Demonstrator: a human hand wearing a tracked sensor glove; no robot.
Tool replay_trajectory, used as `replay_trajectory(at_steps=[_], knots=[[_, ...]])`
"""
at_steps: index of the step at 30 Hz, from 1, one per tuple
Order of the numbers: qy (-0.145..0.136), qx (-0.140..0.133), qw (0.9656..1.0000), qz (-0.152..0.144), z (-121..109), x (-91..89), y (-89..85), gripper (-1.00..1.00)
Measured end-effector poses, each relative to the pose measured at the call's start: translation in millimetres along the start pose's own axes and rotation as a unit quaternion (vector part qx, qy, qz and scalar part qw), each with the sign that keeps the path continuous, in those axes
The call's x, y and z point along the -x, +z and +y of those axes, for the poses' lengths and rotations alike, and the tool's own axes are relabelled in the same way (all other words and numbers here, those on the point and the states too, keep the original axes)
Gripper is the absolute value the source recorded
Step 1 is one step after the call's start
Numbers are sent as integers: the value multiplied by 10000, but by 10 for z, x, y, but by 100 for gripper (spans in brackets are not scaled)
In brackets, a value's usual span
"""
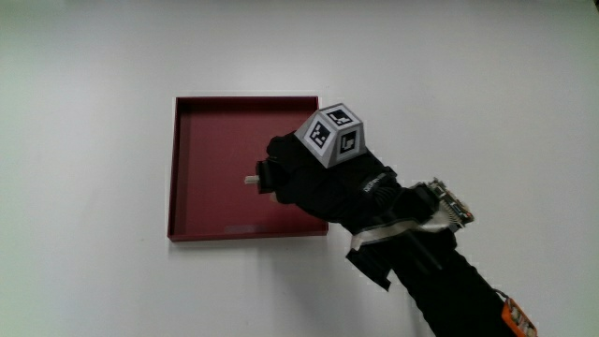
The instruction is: Place charger into plate
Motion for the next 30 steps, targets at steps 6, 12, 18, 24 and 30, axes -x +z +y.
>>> replay_trajectory(at_steps=[6, 12, 18, 24, 30], knots=[[-111, 226, 9997, -72, 199, 29, -186, 0], [-227, 387, 9990, -18, 364, -29, -447, 0], [-272, 582, 9979, -61, 457, -41, -678, 0], [-347, 677, 9969, -193, 509, -37, -836, 0], [-380, 694, 9967, -194, 530, -53, -895, 0]])
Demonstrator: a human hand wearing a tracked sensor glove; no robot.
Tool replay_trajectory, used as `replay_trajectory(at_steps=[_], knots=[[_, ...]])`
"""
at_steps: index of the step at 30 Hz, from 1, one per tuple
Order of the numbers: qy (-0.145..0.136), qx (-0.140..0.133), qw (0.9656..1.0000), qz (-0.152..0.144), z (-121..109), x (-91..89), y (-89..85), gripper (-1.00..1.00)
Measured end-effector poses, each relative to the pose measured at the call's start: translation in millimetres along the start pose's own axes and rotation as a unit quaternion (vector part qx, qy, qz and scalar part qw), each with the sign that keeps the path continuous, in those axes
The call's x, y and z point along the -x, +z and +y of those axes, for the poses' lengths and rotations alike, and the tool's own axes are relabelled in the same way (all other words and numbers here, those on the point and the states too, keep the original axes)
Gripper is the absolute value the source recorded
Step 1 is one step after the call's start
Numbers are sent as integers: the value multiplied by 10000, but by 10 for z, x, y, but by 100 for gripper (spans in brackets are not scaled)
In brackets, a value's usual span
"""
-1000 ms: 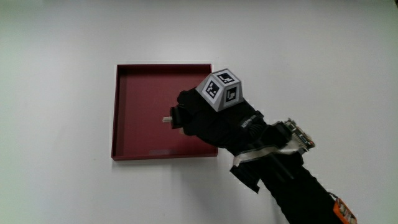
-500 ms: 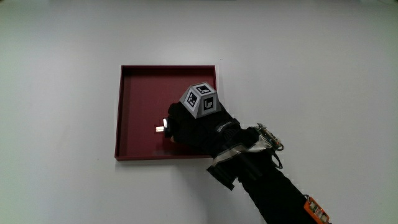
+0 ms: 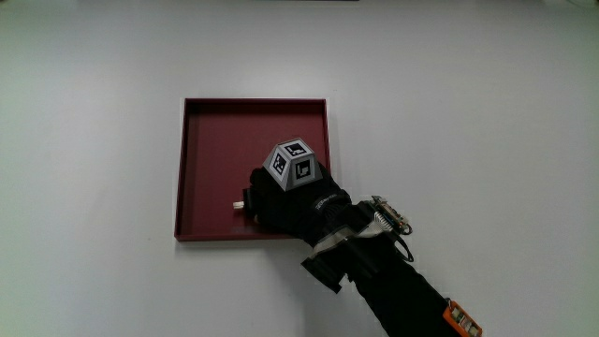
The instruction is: Place charger into plate
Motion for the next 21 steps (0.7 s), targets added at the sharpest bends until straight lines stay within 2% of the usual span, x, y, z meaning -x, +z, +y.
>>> replay_trajectory(at_steps=[4, 6, 8, 10, 11, 14, 15, 16, 17, 19, 21], knots=[[-78, -24, 10000, 5, -2, -15, -16, 0], [9, -22, 10000, 14, -9, -10, -20, 0], [-67, 19, 9999, 80, 3, -40, -41, -10], [-63, -28, 10000, 51, -13, -45, -33, -19], [-28, 9, 9999, 134, -7, -55, -41, -24], [12, 107, 9999, 135, -27, -58, -50, -38], [-63, 89, 9998, 151, -29, -79, -58, -43], [3, 153, 9997, 171, -45, -85, -52, -48], [-23, 63, 9999, 148, -65, -96, -41, -52], [-9, 54, 9998, 165, -119, -106, 0, -62], [207, 55, 9993, 297, -227, -80, 88, -71]])
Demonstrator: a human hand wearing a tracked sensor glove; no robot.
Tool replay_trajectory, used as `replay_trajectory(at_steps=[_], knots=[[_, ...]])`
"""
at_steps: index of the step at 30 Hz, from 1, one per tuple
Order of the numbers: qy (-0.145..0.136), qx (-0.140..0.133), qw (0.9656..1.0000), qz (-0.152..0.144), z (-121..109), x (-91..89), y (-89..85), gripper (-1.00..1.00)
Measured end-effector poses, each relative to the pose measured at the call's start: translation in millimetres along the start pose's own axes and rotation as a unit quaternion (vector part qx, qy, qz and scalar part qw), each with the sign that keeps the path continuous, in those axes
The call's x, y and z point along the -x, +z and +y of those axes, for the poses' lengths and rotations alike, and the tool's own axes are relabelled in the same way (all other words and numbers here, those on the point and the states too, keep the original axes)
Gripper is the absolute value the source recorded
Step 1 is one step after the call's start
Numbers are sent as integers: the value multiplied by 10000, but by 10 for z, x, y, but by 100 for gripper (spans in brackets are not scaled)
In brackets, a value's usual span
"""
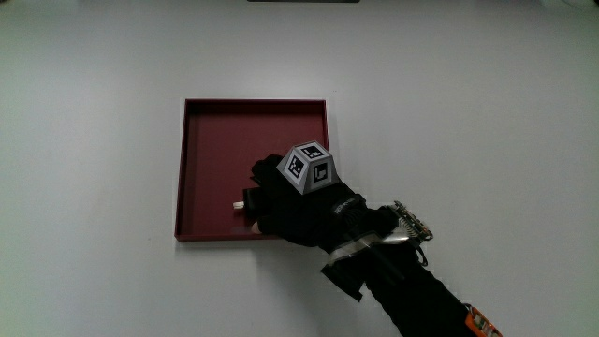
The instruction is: Place charger into plate
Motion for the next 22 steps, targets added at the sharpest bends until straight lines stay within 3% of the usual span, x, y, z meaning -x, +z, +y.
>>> replay_trajectory(at_steps=[6, 10, 11, 22], knots=[[196, -61, 9997, 130, -244, -11, 108, -100], [459, -22, 9987, 199, -470, -22, 178, -100], [533, 69, 9971, 531, -541, -11, 216, -100], [692, 103, 9944, 788, -1201, -243, 404, -100]])
